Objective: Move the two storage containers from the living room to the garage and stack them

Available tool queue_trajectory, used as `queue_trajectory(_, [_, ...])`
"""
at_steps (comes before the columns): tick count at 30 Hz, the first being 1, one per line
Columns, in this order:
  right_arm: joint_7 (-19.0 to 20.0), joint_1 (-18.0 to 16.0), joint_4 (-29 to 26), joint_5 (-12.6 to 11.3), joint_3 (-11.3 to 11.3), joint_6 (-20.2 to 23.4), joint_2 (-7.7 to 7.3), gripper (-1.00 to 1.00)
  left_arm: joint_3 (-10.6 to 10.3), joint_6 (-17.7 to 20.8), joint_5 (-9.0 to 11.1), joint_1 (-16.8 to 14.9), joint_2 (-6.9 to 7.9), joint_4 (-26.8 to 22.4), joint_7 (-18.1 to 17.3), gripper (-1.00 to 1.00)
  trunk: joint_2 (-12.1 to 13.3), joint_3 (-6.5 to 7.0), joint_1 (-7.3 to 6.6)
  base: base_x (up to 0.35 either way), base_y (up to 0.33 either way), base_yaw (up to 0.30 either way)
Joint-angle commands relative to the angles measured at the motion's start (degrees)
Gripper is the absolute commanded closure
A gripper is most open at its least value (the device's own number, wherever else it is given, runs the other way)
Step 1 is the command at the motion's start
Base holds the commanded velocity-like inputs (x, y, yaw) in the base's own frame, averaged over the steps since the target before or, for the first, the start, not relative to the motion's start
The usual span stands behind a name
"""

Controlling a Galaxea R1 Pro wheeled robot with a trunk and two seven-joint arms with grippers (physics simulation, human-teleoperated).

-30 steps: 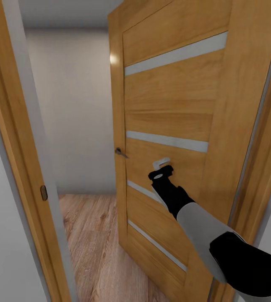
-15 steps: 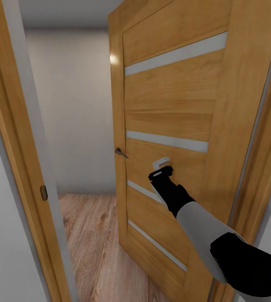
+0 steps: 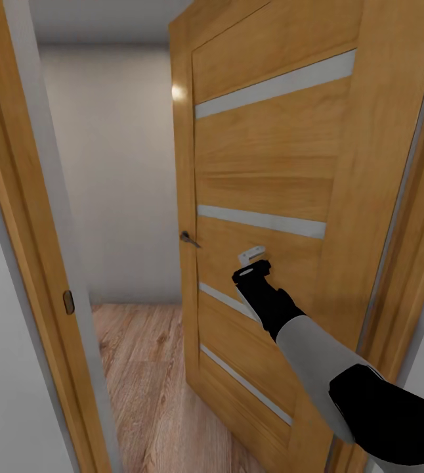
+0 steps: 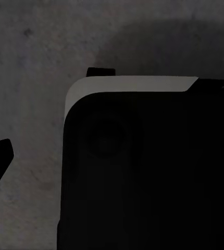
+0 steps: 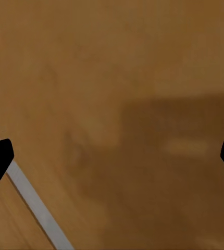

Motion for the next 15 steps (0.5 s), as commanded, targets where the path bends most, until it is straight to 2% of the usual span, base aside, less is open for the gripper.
queue_trajectory(1, [-0.02, -0.05, -0.03, 0.42, 0.14, 0.46, 0.00, -1.00, -0.03, -0.11, 0.38, 0.01, -0.01, -0.07, 0.06, -1.00, -0.03, -0.06, 0.00, 0.000, 0.000, 0.000])
queue_trajectory(15, [-0.14, 0.03, 0.08, 0.42, 0.10, -0.29, 0.00, -1.00, -0.03, -0.09, 0.17, 0.01, -0.01, -0.09, 0.06, -1.00, -0.03, -0.06, 0.00, 0.000, 0.000, 0.000])
